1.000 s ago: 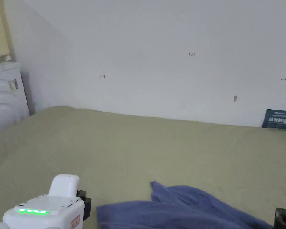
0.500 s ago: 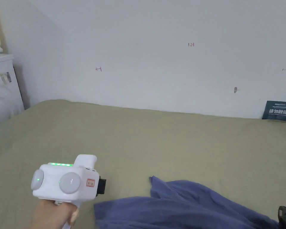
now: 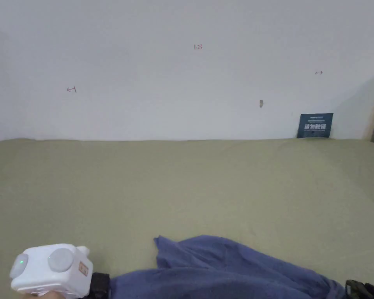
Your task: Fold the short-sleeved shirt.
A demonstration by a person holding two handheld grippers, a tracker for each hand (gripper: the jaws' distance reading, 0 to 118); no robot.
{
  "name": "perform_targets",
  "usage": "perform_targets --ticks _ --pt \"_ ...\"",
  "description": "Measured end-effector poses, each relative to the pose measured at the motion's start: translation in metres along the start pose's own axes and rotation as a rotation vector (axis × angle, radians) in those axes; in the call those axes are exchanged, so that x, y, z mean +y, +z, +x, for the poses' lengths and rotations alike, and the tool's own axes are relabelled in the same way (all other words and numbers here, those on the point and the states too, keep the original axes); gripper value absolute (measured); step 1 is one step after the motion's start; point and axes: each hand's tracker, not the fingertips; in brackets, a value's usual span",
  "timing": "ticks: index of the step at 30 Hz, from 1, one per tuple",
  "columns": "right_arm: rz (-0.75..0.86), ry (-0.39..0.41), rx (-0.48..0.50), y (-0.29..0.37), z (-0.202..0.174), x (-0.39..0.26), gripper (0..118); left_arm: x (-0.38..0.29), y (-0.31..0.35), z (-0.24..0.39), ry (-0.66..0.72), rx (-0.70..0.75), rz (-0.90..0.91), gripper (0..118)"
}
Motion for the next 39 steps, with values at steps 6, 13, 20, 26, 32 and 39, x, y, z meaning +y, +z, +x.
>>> perform_targets --ticks 6,13,20,26,32,39 --pt "-0.099 -0.024 0.005 -0.017 0.005 0.001 78 -0.017 0.017 0.014 -0.064 0.017 0.121 7" --pt "-0.202 -0.041 0.053 -0.056 -0.002 0.008 115 -0.027 0.026 0.023 -0.083 0.008 0.166 7" --pt "-0.365 -0.064 0.022 -0.093 -0.003 0.011 2 -0.037 0.044 0.011 -0.048 -0.057 0.271 5" --pt "-0.251 -0.069 0.082 -0.078 -0.009 0.027 2 -0.032 0.086 0.008 -0.068 -0.072 0.414 5" --pt "-0.126 -0.022 0.126 -0.048 -0.016 0.077 2 -0.014 0.151 0.007 -0.032 -0.117 0.573 5" --pt "0.026 -0.016 0.147 -0.031 -0.028 0.16 2 0.018 0.22 -0.001 -0.018 -0.122 0.767 5"
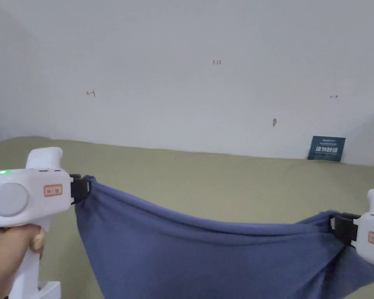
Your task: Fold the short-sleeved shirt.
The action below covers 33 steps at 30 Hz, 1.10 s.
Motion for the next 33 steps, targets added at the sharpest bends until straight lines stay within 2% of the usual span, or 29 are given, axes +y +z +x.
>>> perform_targets --ticks 5,14,17,21,27,33 --pt "0.099 0.023 0.029 0.006 -0.012 0.053 2 0.039 0.006 0.003 -0.08 0.065 0.12 5" --pt "0.216 0.13 0.085 -0.012 -0.036 0.142 2 0.112 -0.006 -0.004 -0.044 0.096 0.2 5" --pt "0.231 0.126 0.09 -0.03 -0.046 0.172 2 0.131 -0.015 -0.001 -0.057 0.13 0.223 5" --pt "0.286 0.131 0.088 -0.051 -0.058 0.194 2 0.152 -0.027 0.003 -0.109 0.18 0.253 5" --pt "0.289 0.216 0.079 -0.072 -0.067 0.198 2 0.157 -0.034 -0.004 -0.084 0.189 0.271 5" --pt "0.244 0.135 0.123 -0.085 -0.056 0.174 2 0.12 -0.043 -0.011 -0.109 0.181 0.231 5"
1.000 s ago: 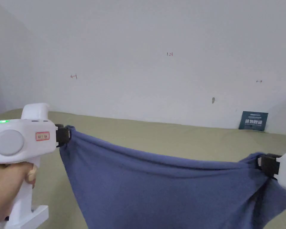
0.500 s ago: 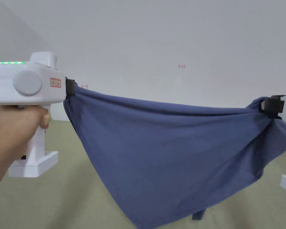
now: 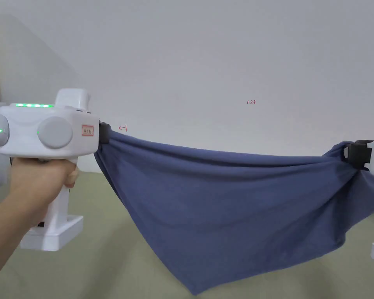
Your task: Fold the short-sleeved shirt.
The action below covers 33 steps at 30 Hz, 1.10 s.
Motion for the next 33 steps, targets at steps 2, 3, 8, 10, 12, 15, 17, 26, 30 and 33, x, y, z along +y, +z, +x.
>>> perform_targets --ticks 2,3,8,10,12,15,17,26,30,33 --pt "-0.029 0.0 -0.001 0.0 0.004 -0.012 2 -0.015 -0.001 -0.003 0.009 -0.009 -0.03 5" --pt "-0.041 0.006 0.0 -0.002 0.005 -0.02 2 -0.024 -0.002 -0.004 0.017 -0.016 -0.049 5" --pt "-0.093 0.037 -0.01 0.015 0.007 -0.073 2 -0.075 0.013 -0.01 0.118 -0.061 -0.098 5" --pt "-0.125 0.028 -0.012 0.025 0.012 -0.098 2 -0.098 0.024 -0.011 0.131 -0.067 -0.121 5" --pt "-0.174 -0.043 -0.015 0.037 0.019 -0.124 2 -0.125 0.034 -0.012 0.157 -0.081 -0.163 5" --pt "-0.209 -0.092 -0.008 0.061 0.027 -0.163 2 -0.16 0.049 -0.014 0.157 -0.092 -0.228 5" --pt "-0.237 -0.103 -0.009 0.079 0.029 -0.187 2 -0.183 0.06 -0.014 0.154 -0.095 -0.27 5" --pt "-0.422 -0.165 -0.014 0.146 0.043 -0.27 2 -0.268 0.123 -0.014 0.102 -0.093 -0.442 5" --pt "-0.5 -0.196 -0.024 0.169 0.043 -0.301 2 -0.3 0.141 -0.02 0.168 -0.089 -0.554 5" --pt "-0.563 -0.228 -0.03 0.18 0.044 -0.321 2 -0.319 0.152 -0.024 0.197 -0.073 -0.617 5"
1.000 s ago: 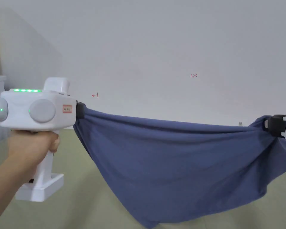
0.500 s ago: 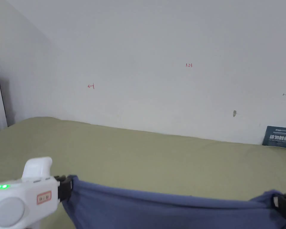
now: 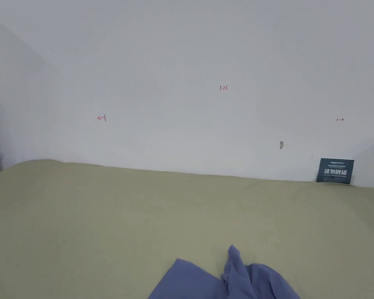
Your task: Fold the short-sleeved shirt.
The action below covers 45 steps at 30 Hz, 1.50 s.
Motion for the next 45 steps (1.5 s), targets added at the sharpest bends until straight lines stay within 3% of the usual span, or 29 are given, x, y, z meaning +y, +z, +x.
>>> perform_targets --ticks 4,5,7,8,9,10,14,17,18,19,20,21,22,24,26,34,35,36,37,38,43,44,45 --pt "-0.008 -0.011 -0.015 0.003 0.001 -0.015 3 -0.013 -0.016 -0.021 0.013 0.004 -0.085 6" --pt "-0.004 -0.021 -0.014 0.005 0.001 -0.013 8 -0.017 -0.016 -0.02 0.019 0.003 -0.096 14" --pt "0.01 -0.023 -0.052 0.014 -0.004 -0.01 55 -0.012 -0.012 -0.021 0.023 0.027 -0.111 85" --pt "0.024 -0.01 -0.061 0.02 -0.005 -0.006 87 -0.009 -0.008 -0.022 0.025 0.027 -0.113 109" --pt "0.029 0.0 -0.051 0.027 -0.007 -0.002 109 -0.01 0.0 -0.018 0.03 0.018 -0.106 115" --pt "0.057 0.014 -0.039 0.038 -0.011 0.001 112 -0.005 0.012 -0.017 0.041 -0.014 -0.058 113" --pt "0.143 0.054 -0.064 0.07 -0.027 0.012 111 0.013 0.044 -0.007 0.004 -0.037 0.047 111" --pt "0.17 0.053 -0.093 0.087 -0.038 0.015 110 0.011 0.079 0.022 -0.074 -0.061 0.148 89" --pt "0.169 0.05 -0.096 0.092 -0.041 0.014 102 0.01 0.087 0.027 -0.095 -0.071 0.169 71" --pt "0.159 0.047 -0.098 0.095 -0.043 0.014 87 0.008 0.093 0.032 -0.109 -0.074 0.187 50" --pt "0.147 0.042 -0.098 0.098 -0.045 0.013 63 0.006 0.097 0.035 -0.114 -0.073 0.196 23" --pt "0.142 0.036 -0.097 0.099 -0.046 0.011 26 0.003 0.108 0.045 -0.129 -0.069 0.208 11" --pt "0.138 0.033 -0.095 0.098 -0.047 0.008 26 0.0 0.11 0.048 -0.139 -0.066 0.213 11" --pt "0.14 0.026 -0.106 0.095 -0.05 -0.001 3 -0.005 0.112 0.048 -0.147 -0.052 0.212 10" --pt "0.139 0.024 -0.122 0.096 -0.052 -0.007 1 -0.001 0.1 0.028 -0.112 -0.078 0.166 1" --pt "0.11 0.044 -0.065 0.089 -0.058 -0.017 0 0.003 0.058 -0.01 -0.078 -0.009 0.037 3" --pt "0.106 0.042 -0.059 0.088 -0.059 -0.017 0 0.004 0.048 -0.015 -0.071 0.008 -0.001 18" --pt "0.102 0.044 -0.057 0.087 -0.06 -0.017 0 0.002 0.041 -0.015 -0.069 0.023 -0.023 61" --pt "0.098 0.05 -0.058 0.085 -0.061 -0.017 0 0.0 0.034 -0.013 -0.066 0.016 -0.056 88" --pt "0.093 0.057 -0.059 0.082 -0.061 -0.017 0 -0.002 0.024 -0.018 -0.065 -0.007 -0.092 98" --pt "0.073 0.094 -0.053 0.074 -0.062 -0.013 0 -0.017 -0.001 -0.01 -0.132 0.023 -0.163 92" --pt "0.066 0.1 -0.055 0.071 -0.062 -0.01 0 -0.02 -0.005 -0.009 -0.139 0.017 -0.176 82" --pt "0.06 0.107 -0.057 0.068 -0.062 -0.006 0 -0.017 -0.018 -0.018 -0.134 0.005 -0.189 63"
